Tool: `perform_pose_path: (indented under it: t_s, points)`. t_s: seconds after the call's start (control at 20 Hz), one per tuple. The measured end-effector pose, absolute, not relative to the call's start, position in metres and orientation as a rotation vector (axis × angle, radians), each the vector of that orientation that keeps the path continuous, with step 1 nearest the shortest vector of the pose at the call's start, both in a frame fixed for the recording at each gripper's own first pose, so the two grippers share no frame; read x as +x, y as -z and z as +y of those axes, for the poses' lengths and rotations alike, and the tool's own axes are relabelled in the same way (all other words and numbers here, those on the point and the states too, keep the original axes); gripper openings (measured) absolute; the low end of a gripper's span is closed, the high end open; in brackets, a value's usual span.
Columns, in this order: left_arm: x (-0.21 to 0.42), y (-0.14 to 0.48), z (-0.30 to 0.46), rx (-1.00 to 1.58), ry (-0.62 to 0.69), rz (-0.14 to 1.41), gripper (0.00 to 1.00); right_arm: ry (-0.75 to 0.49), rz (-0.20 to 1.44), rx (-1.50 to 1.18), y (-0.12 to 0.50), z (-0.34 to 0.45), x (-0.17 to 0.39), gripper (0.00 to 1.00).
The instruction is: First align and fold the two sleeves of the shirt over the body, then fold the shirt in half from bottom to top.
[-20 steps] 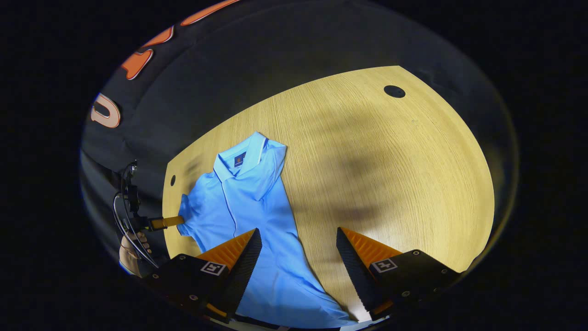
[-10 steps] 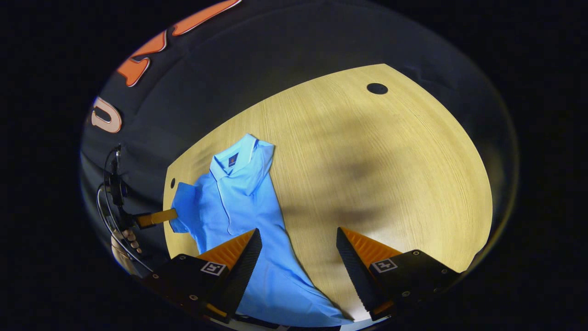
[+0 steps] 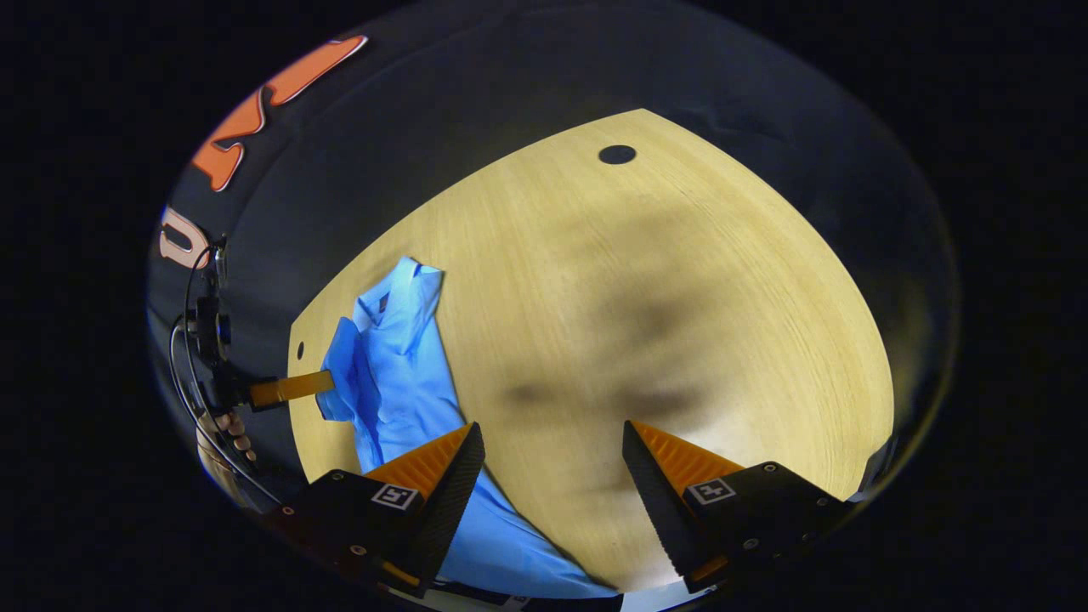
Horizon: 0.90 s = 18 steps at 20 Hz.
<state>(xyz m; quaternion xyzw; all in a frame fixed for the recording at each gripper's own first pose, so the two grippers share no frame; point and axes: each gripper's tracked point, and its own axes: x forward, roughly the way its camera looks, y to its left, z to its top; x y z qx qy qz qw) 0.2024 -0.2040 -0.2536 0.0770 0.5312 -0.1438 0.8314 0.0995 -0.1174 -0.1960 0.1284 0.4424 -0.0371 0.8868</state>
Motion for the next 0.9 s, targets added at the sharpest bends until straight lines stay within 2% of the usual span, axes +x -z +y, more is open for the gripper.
perform_pose_path:
  t_s: [0.35, 0.45, 0.55, 0.6, 0.65, 0.7, 0.75, 0.8, 0.9]
  points:
    - [0.197, 0.281, -0.247, 0.169, 0.332, 1.157, 0.07, 0.126, 0.936, 0.297, 0.208, -0.150, 0.075, 0.99]
    - [0.197, 0.286, -0.252, 0.159, 0.342, 1.155, 0.13, 0.130, 0.939, 0.304, 0.210, -0.152, 0.071, 0.99]
    - [0.193, 0.283, -0.253, 0.175, 0.352, 1.141, 0.36, 0.130, 0.941, 0.298, 0.213, -0.150, 0.067, 0.99]
    - [0.193, 0.283, -0.252, 0.189, 0.355, 1.131, 0.51, 0.128, 0.943, 0.294, 0.213, -0.148, 0.066, 0.99]
    - [0.192, 0.281, -0.253, 0.199, 0.359, 1.113, 0.61, 0.123, 0.945, 0.290, 0.214, -0.144, 0.065, 0.99]
    - [0.192, 0.276, -0.249, 0.213, 0.348, 1.092, 0.80, 0.119, 0.947, 0.285, 0.213, -0.141, 0.064, 0.99]
    - [0.191, 0.268, -0.243, 0.227, 0.328, 1.067, 0.83, 0.117, 0.945, 0.283, 0.213, -0.136, 0.064, 0.99]
    - [0.187, 0.259, -0.237, 0.236, 0.322, 1.040, 0.99, 0.108, 0.945, 0.282, 0.213, -0.131, 0.063, 0.99]
    - [0.173, 0.243, -0.225, 0.228, 0.319, 1.011, 1.00, 0.096, 0.948, 0.263, 0.214, -0.123, 0.059, 0.99]
